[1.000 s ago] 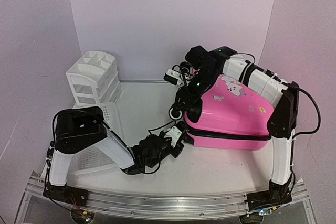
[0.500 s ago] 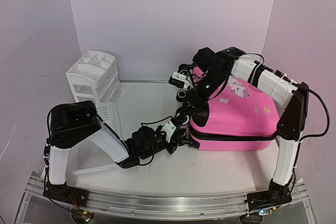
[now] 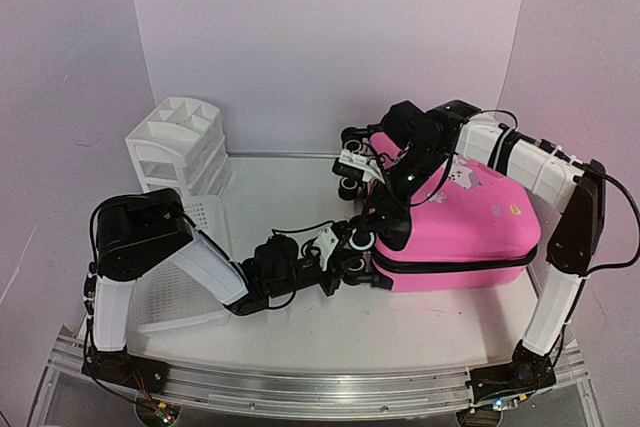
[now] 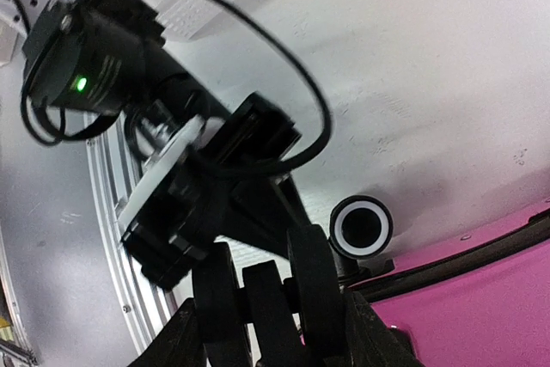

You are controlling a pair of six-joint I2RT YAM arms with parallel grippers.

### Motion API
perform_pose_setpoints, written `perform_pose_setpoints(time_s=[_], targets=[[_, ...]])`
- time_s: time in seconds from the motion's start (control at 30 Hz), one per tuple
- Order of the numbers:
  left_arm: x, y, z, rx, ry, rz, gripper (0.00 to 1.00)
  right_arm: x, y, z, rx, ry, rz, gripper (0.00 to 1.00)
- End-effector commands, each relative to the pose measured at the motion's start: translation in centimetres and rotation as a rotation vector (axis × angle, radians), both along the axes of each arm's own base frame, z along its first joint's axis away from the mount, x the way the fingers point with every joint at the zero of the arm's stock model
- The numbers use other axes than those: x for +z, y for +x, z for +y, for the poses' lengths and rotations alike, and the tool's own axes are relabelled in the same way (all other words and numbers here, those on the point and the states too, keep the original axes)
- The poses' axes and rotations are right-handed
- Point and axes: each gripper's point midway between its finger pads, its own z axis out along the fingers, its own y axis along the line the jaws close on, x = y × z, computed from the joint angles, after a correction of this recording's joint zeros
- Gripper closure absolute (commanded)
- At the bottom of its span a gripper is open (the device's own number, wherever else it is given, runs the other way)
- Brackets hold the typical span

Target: Open, take out, and arrange the luggage

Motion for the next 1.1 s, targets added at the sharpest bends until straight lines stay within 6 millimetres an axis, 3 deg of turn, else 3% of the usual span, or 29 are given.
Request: perform_pose_setpoints(time_s=[0.0,0.17,0.37,0.5,0.53,0.63,0.7,0.73,1.07], targets=[[1.8,3.9,1.6,0.003,-0.103,0.072,1.00,3.0,-8.9,-2.2,0.089,0.053,0.365,1.00],[1.2,4.1,1.3,-0.007,-0.104,0.090,1.00,3.2,-9.9,-2.1,0.159,0.095,0.360,1.00],[1.1,6.5,1.2,0.109,-0.119,0.112,1.00,2.6,-11.1,-1.8,0.186,0.055,0.355,1.00],[2.1,5.0,0.3,0.004,-0.129,0.110,1.00,3.2,-11.1,-1.8,0.173,0.074,0.330,1.00],[2.5,4.0,0.3,-0.050,-0.129,0.112,0.94,3.4,-11.2,-1.8,0.174,0.085,0.325,1.00],[2.5,0.0,0.0,-0.247,-0.110,0.136,0.63,3.9,-11.2,-1.8,0.174,0.099,0.313,1.00],[1.8,-1.7,-0.2,-0.316,-0.089,0.126,0.44,4.2,-11.2,-1.8,0.178,0.109,0.306,1.00],[1.5,-2.3,-0.4,-0.339,-0.078,0.111,0.39,4.3,-11.1,-1.7,0.179,0.115,0.305,1.00],[1.5,-3.9,-3.5,-0.425,-0.074,0.019,0.35,5.5,-10.9,-1.1,0.181,0.159,0.294,1.00]])
